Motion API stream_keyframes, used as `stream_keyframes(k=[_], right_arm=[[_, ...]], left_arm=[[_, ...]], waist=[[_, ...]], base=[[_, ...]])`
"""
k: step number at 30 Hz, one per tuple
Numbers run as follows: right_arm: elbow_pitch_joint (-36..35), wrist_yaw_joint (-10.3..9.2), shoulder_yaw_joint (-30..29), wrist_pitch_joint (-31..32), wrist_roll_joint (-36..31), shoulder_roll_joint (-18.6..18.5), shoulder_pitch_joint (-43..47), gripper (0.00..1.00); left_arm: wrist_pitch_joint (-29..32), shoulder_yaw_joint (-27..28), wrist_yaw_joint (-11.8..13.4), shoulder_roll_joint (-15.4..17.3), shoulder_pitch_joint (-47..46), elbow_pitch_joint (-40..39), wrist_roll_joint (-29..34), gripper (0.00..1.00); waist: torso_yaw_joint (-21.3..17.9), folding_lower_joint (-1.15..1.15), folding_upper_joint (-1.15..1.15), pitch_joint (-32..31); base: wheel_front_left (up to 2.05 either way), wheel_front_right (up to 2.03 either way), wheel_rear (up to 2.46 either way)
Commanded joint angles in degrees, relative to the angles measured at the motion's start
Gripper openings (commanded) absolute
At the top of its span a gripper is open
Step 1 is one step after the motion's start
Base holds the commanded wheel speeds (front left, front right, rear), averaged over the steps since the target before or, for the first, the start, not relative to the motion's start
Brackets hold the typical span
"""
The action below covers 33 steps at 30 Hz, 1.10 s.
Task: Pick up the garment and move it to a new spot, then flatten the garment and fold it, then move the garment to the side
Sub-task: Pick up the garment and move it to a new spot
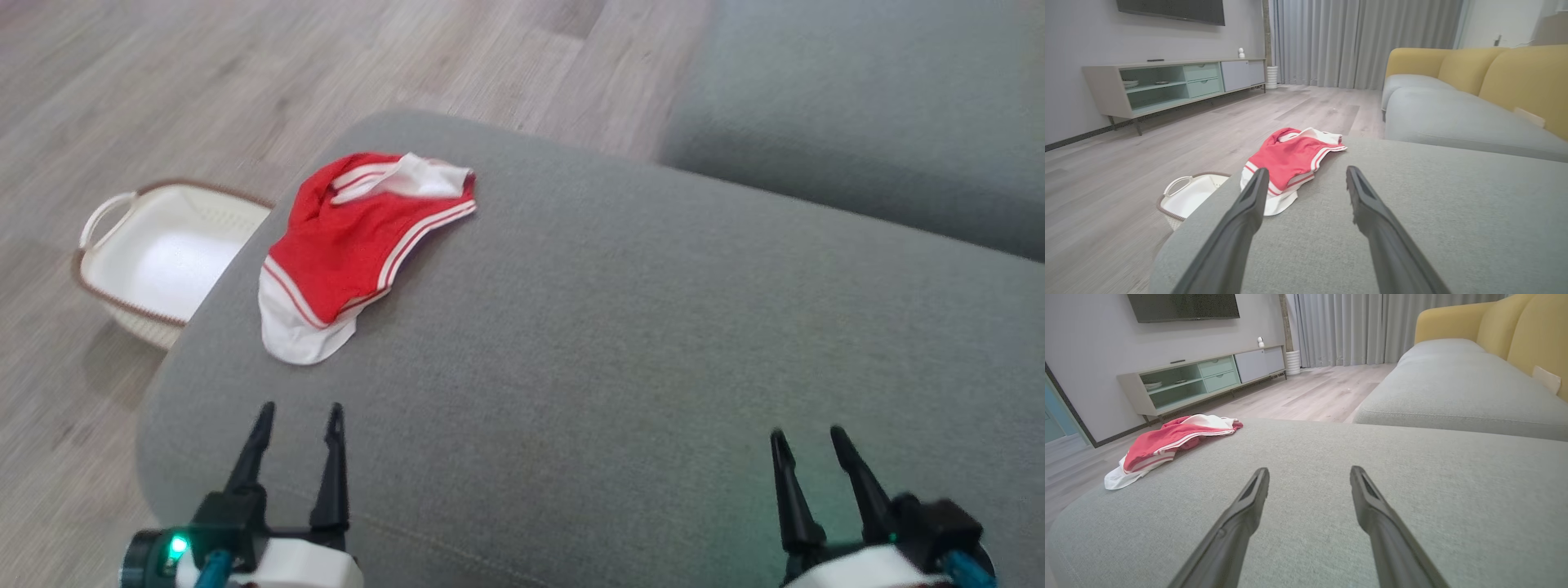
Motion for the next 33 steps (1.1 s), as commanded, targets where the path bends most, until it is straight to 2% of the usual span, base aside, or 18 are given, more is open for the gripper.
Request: stream_keyframes(k=[1,6,11,15,21,27,30,33], right_arm=[[-1.4,-0.05,1.5,-0.8,-0.4,-0.4,-3.9,1.0],[-0.9,-0.05,1.8,-0.8,-0.5,-0.6,-5.2,1.0],[-1.1,-0.05,1.5,-0.8,-0.6,-1.2,-4.8,1.0],[-1.6,-0.05,1.7,-0.8,-1.5,-3.2,-5.4,1.0],[-2.9,-0.05,2.7,-0.8,-2.4,-7.8,-9.6,1.0],[-4.2,-0.05,3.7,-0.8,-3.4,-11.9,-13.0,1.0],[-5.2,-0.05,4.1,-0.8,-4.1,-13.4,-14.1,1.0],[-6.0,-0.05,4.4,-0.8,-4.3,-14.4,-15.4,1.0]], left_arm=[[-0.3,2.4,0.7,0.0,-3.4,-2.4,0.4,1.0],[-0.3,3.3,1.4,-0.1,-3.4,-3.1,0.0,1.0],[-0.3,4.0,0.8,0.7,-5.4,-3.1,0.3,1.0],[-0.3,6.7,-0.2,1.6,-10.6,-4.0,-1.0,1.0],[-0.3,10.5,-2.7,4.6,-24.6,-3.1,-1.8,1.0],[0.0,10.5,-7.6,8.4,-39.7,14.6,-3.7,1.0],[3.2,9.2,-9.4,9.6,-47.6,24.3,-5.1,1.0],[8.5,9.6,-10.1,10.2,-54.1,34.7,-7.7,1.0]], waist=[[1.3,0.0,0.0,1.5],[2.0,0.0,0.0,2.4],[2.4,0.0,0.0,2.9],[0.3,0.0,0.0,5.9],[-4.7,0.0,0.0,14.9],[-8.5,0.0,0.0,20.9],[-9.6,0.0,0.0,23.1],[-10.7,0.0,0.0,25.3]], base=[[0.0,0.0,0.0],[0.0,0.0,0.0],[0.0,0.0,0.0],[0.0,0.0,0.0],[0.0,0.0,0.0],[0.0,0.0,0.0],[0.0,0.0,0.0],[0.0,0.0,0.0]])
